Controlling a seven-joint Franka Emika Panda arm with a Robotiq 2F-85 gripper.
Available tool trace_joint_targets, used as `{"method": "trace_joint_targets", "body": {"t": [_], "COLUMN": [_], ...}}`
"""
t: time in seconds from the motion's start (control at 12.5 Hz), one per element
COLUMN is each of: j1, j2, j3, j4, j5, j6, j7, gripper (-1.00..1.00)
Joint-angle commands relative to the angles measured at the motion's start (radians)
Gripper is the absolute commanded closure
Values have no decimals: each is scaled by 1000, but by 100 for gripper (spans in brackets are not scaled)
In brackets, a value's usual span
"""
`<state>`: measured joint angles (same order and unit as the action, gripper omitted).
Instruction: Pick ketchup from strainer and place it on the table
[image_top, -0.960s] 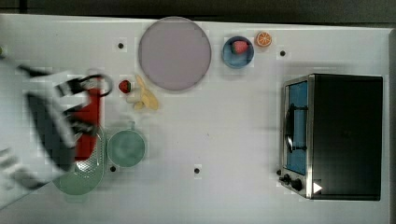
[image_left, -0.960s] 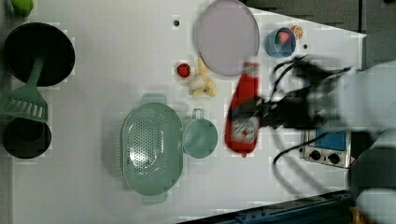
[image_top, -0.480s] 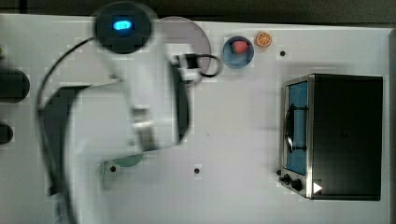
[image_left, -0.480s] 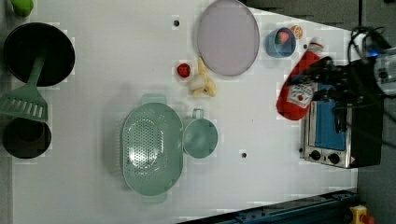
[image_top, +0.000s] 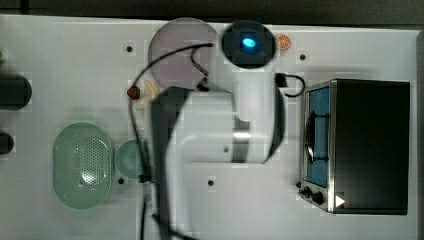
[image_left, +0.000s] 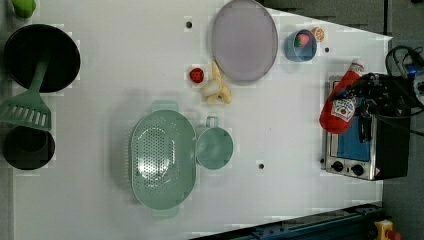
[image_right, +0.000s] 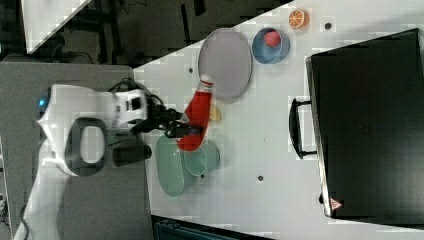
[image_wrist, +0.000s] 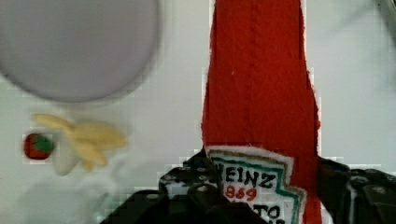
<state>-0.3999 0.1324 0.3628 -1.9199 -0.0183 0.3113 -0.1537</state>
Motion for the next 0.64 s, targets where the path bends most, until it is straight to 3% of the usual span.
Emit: {"method": "trace_joint_targets", "body": {"t": [0.08, 0.64], "j1": [8, 10], "j2": [-11, 90], "j3": [-30, -45], "j4": [-116, -357], "j5": [9, 2], "j6": [125, 495], "j7": [-84, -85], "gripper": [-21, -21]}}
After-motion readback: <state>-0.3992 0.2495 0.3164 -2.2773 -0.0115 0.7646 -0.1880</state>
